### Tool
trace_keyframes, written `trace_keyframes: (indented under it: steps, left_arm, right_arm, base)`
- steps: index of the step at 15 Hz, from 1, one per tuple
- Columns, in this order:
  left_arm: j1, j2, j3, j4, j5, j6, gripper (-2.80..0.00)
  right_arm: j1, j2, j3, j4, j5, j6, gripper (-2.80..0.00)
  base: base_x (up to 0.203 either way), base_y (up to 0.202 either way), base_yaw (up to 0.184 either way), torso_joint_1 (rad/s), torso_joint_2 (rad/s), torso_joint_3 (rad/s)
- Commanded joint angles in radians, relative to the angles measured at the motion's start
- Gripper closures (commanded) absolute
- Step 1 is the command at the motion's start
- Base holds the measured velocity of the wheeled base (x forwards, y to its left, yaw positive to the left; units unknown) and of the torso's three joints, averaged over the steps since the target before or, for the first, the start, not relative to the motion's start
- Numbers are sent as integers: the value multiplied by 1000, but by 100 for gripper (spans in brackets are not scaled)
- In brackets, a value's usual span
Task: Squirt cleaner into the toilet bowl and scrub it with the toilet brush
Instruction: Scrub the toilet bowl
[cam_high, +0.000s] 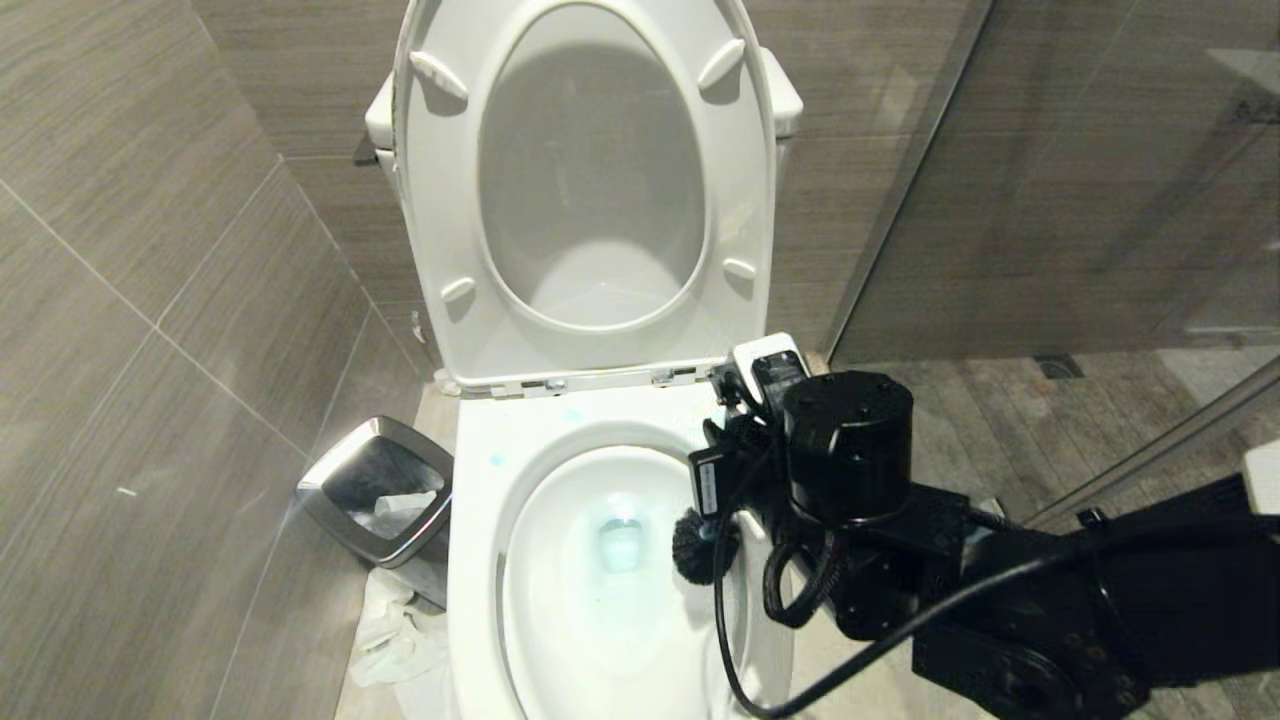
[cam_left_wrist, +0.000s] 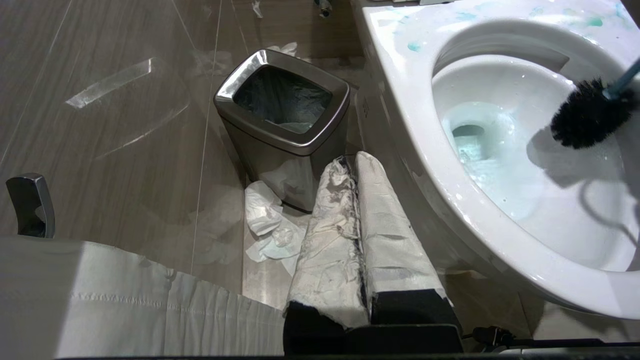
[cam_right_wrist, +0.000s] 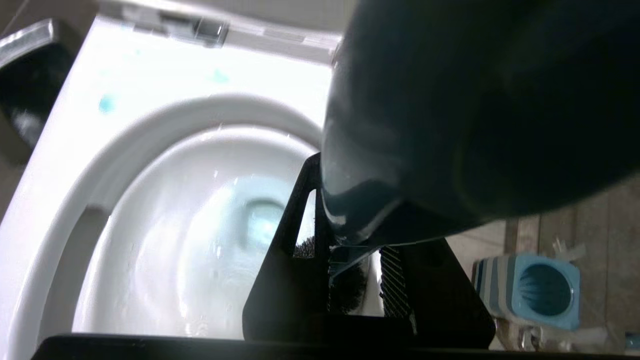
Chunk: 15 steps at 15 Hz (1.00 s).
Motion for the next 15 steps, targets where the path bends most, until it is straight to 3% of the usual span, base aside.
trace_keyframes:
  steps: [1, 8, 15]
  left_arm:
    - [0, 0, 0, 0, 0, 0, 0]
    - [0, 0, 0, 0, 0, 0, 0]
    - [0, 0, 0, 0, 0, 0, 0]
  right_arm:
    - [-33, 90, -110, -3, 10, -18, 0]
    - [-49, 350, -470, 18, 36, -93, 0]
    - [-30, 502, -774, 146, 36, -99, 0]
  base:
    - [0, 0, 0, 0, 0, 0]
    - [0, 0, 0, 0, 0, 0]
    - [0, 0, 0, 0, 0, 0]
